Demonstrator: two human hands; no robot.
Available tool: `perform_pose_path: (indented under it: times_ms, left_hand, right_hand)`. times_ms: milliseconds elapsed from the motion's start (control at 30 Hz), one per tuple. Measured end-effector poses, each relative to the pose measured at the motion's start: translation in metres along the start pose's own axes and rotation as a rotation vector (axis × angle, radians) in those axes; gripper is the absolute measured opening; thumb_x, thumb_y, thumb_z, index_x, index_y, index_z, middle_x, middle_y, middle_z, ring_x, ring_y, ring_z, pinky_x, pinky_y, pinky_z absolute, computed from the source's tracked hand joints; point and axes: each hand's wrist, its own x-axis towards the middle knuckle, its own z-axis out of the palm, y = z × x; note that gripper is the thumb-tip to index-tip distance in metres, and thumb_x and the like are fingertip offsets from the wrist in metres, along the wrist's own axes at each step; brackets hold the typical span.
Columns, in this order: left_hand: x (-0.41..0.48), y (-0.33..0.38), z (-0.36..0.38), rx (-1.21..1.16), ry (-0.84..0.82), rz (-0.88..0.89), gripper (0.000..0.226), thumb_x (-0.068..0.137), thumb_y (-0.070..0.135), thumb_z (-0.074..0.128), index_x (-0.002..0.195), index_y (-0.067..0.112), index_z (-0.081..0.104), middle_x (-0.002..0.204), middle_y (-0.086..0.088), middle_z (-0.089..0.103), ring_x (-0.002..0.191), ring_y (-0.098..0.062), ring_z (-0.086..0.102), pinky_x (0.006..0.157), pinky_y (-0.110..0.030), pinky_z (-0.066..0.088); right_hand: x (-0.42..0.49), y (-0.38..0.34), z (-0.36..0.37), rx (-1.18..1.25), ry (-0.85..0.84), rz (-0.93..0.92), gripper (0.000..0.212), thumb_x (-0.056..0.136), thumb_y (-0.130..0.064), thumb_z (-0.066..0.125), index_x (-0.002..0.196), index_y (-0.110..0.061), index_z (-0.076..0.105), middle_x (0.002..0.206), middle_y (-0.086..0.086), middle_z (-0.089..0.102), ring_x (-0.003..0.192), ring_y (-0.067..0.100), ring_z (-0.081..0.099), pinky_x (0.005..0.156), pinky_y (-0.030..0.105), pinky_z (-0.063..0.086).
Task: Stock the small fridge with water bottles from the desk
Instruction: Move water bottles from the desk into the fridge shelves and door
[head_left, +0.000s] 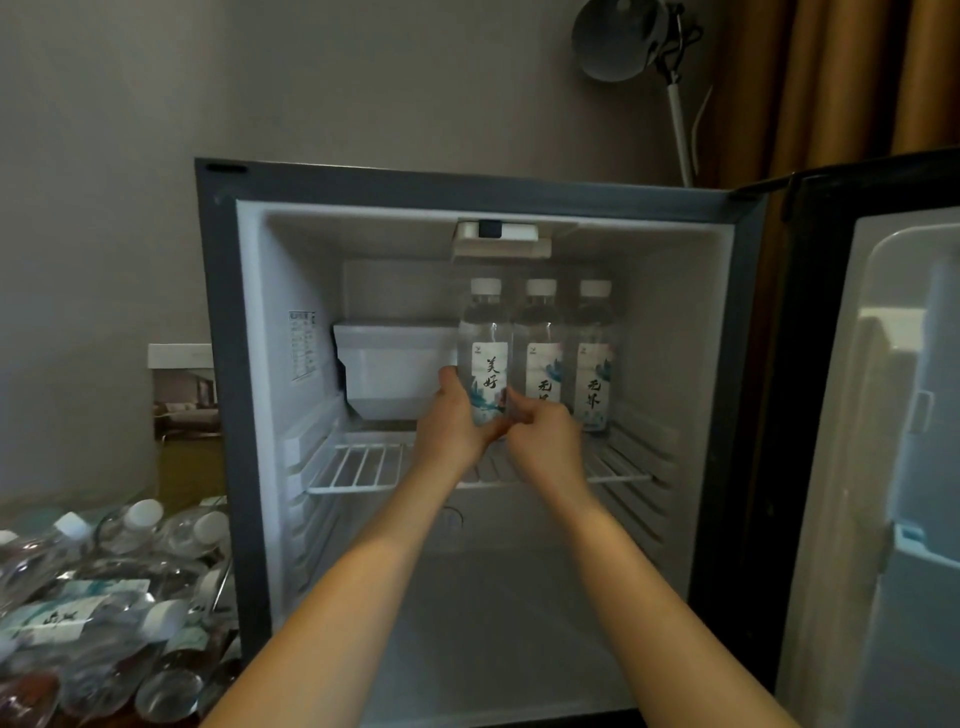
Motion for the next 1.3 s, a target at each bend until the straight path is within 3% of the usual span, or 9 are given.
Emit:
perform_pose_path:
  times_ms: [367, 500, 600, 700, 833, 900, 1033, 1200, 1300]
  left_hand:
    - [0.001, 0.001, -0.004, -0.016, -0.044, -0.035, 0.068, 0.073, 0.029, 0.077, 0.121, 0.004, 0.036, 0.118, -0.013, 0.06, 0.105, -0.031, 0.058, 0.07, -0.028, 0.038]
    - [-0.009, -0.004, -0.005, 0.102, -0.092, -0.08, 0.069, 0.071, 0.026, 0.079, 0.123, 0.006, 0.038, 0.12, -0.013, 0.059, 0.108, -0.032, 0.058, 0.08, -0.034, 0.047]
    - [-0.027, -0.006, -0.011, 0.094, -0.014, -0.009, 0.062, 0.076, 0.02, 0.075, 0.126, 0.009, 0.041, 0.121, -0.012, 0.06, 0.11, -0.029, 0.058, 0.089, -0.038, 0.048]
    - [-0.056, -0.005, -0.029, 0.098, 0.108, 0.136, 0.048, 0.084, 0.016, 0.066, 0.127, 0.01, 0.046, 0.122, -0.007, 0.06, 0.113, -0.023, 0.056, 0.09, -0.03, 0.042]
    - [-0.099, -0.018, -0.057, -0.01, 0.172, 0.214, 0.029, 0.085, 0.008, 0.06, 0.114, 0.012, 0.059, 0.098, -0.003, 0.067, 0.091, -0.017, 0.063, 0.081, -0.029, 0.052]
    - [-0.125, -0.033, -0.074, -0.001, 0.188, 0.231, 0.026, 0.085, 0.007, 0.06, 0.111, 0.014, 0.062, 0.093, 0.0, 0.067, 0.083, -0.01, 0.063, 0.074, -0.021, 0.053]
    - [-0.174, -0.076, -0.114, 0.116, 0.273, 0.186, 0.02, 0.085, 0.006, 0.061, 0.103, 0.013, 0.065, 0.083, 0.006, 0.062, 0.074, -0.006, 0.059, 0.066, -0.01, 0.046]
    - [-0.224, -0.143, -0.176, 0.26, 0.352, -0.039, 0.017, 0.087, 0.008, 0.059, 0.103, 0.013, 0.064, 0.077, 0.011, 0.058, 0.072, -0.011, 0.06, 0.066, -0.02, 0.049]
    - [-0.245, -0.179, -0.209, 0.407, 0.345, -0.235, 0.023, 0.088, 0.011, 0.057, 0.11, 0.012, 0.06, 0.09, 0.0, 0.063, 0.087, -0.019, 0.062, 0.072, -0.028, 0.046]
  right_hand:
    - [0.003, 0.0, -0.002, -0.024, -0.052, 0.045, 0.054, 0.081, 0.008, 0.045, 0.132, -0.01, 0.052, 0.134, 0.009, 0.056, 0.128, 0.021, 0.048, 0.1, 0.02, 0.033]
    - [-0.004, -0.003, -0.008, -0.041, -0.007, 0.047, 0.05, 0.081, 0.007, 0.046, 0.126, -0.009, 0.059, 0.127, 0.008, 0.061, 0.124, 0.018, 0.051, 0.093, 0.015, 0.035]
    - [-0.008, -0.006, -0.01, -0.027, 0.067, 0.089, 0.042, 0.08, 0.004, 0.051, 0.118, -0.009, 0.065, 0.115, 0.013, 0.068, 0.112, 0.024, 0.06, 0.093, 0.025, 0.045]
    - [-0.019, -0.012, -0.007, 0.008, 0.071, 0.109, 0.033, 0.082, 0.001, 0.054, 0.108, -0.011, 0.069, 0.103, 0.014, 0.071, 0.1, 0.027, 0.066, 0.091, 0.037, 0.051]
    - [-0.06, -0.03, 0.007, 0.209, -0.083, 0.116, 0.027, 0.087, 0.006, 0.042, 0.09, -0.01, 0.064, 0.072, 0.009, 0.065, 0.061, 0.019, 0.061, 0.059, 0.022, 0.051]
    - [-0.082, -0.037, 0.022, 0.24, -0.208, 0.152, 0.03, 0.087, 0.009, 0.038, 0.08, -0.011, 0.06, 0.065, 0.007, 0.062, 0.053, 0.017, 0.057, 0.048, 0.018, 0.047]
    - [-0.124, -0.042, 0.064, 0.21, -0.488, 0.201, 0.032, 0.085, 0.008, 0.036, 0.073, -0.013, 0.058, 0.068, 0.007, 0.063, 0.055, 0.018, 0.058, 0.051, 0.021, 0.046]
    - [-0.171, -0.043, 0.122, 0.191, -0.731, 0.24, 0.033, 0.087, 0.008, 0.033, 0.074, -0.013, 0.054, 0.065, 0.005, 0.059, 0.049, 0.015, 0.054, 0.045, 0.019, 0.042]
    - [-0.191, -0.038, 0.156, 0.146, -0.808, 0.244, 0.029, 0.088, 0.004, 0.035, 0.08, -0.013, 0.057, 0.065, 0.002, 0.061, 0.045, 0.011, 0.056, 0.045, 0.019, 0.043]
